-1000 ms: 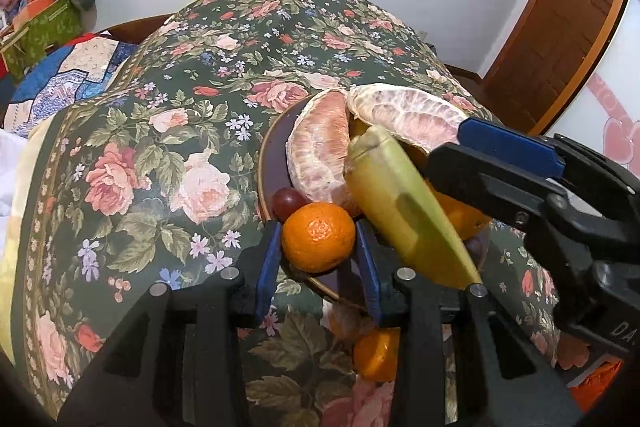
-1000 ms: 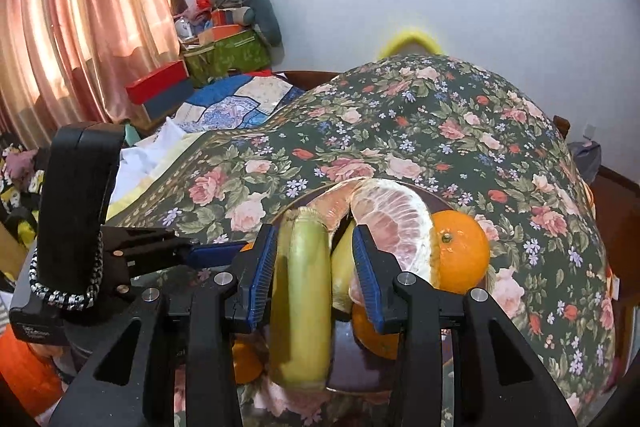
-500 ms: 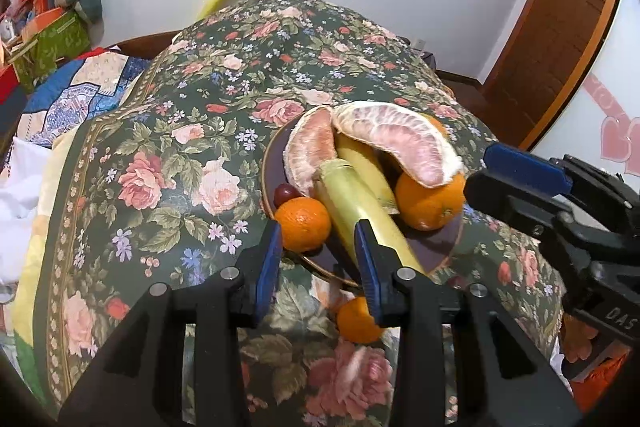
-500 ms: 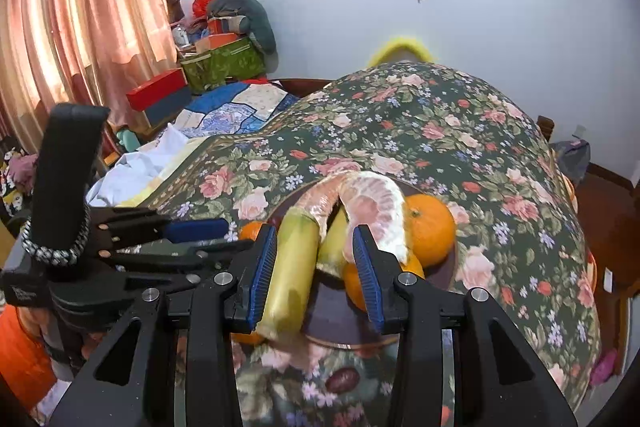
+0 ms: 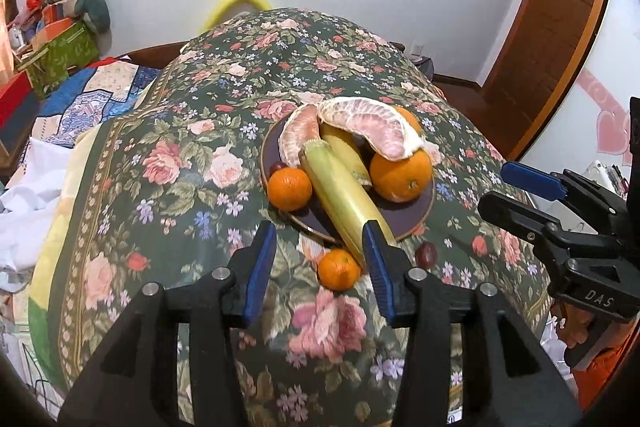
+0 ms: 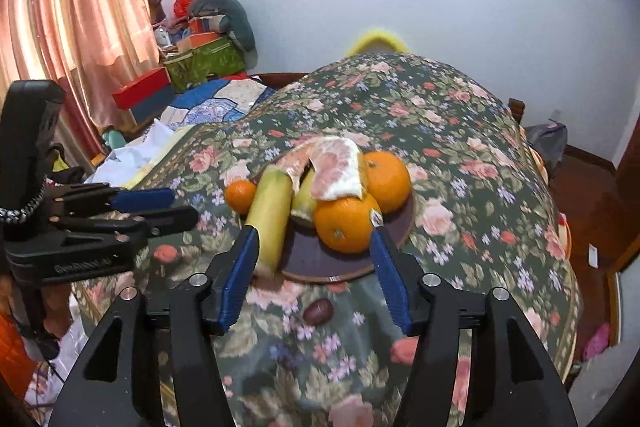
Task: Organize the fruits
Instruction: 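Open both tools to release the corn cob and mandarin on the plate, then grasp the dark red grape with the right tool while the left tool grasps another mandarin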
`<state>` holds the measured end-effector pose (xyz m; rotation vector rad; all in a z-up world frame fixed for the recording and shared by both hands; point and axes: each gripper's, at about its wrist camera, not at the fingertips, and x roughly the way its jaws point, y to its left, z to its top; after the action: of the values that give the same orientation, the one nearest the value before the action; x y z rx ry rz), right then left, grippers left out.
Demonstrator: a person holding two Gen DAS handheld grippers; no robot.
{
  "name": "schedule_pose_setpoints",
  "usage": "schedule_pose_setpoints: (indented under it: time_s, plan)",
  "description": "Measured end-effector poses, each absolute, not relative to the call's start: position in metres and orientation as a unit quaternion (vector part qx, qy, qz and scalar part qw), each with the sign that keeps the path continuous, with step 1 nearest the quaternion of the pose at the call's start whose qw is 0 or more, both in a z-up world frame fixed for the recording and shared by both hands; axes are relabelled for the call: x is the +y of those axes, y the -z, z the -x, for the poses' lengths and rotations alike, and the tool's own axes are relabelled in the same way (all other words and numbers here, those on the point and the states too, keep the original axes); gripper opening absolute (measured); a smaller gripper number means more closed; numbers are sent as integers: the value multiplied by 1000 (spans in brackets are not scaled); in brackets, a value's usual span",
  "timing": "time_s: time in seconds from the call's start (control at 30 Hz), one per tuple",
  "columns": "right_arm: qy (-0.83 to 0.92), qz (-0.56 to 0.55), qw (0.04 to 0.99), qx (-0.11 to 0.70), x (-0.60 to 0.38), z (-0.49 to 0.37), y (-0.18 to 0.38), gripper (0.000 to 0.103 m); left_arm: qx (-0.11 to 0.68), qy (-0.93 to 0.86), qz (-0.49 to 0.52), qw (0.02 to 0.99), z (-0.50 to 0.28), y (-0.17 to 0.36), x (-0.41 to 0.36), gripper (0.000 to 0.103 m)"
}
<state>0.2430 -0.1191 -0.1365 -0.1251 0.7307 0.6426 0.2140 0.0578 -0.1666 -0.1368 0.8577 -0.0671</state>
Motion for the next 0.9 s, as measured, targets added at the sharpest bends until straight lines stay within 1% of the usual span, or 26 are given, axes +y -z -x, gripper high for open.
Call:
schedule_pose_setpoints:
  time_s: [0.03,0.13,0.17,0.63,0.8,0.9]
  plan:
    - [-306,60,882,353,-121,-242,138,56,417,32,65,906,-211,167,56,45]
    - [-303,61,880,361,-127,-237,143,57,419,30,63,905,-204,170,54,53]
    - [-301,62,879,364,-128,-236,145,57,419,29,60,905,-203,172,53,54]
    - [-295,63,854,423,-134,-237,194,58,470,42,53,880,-210,219,39,54]
    - [-305,62,844,437,-129,-242,207,58,474,49,45,878,-219,231,33,54]
    - [-313,61,839,441,-126,-243,213,57,476,50,47,877,-224,235,33,51]
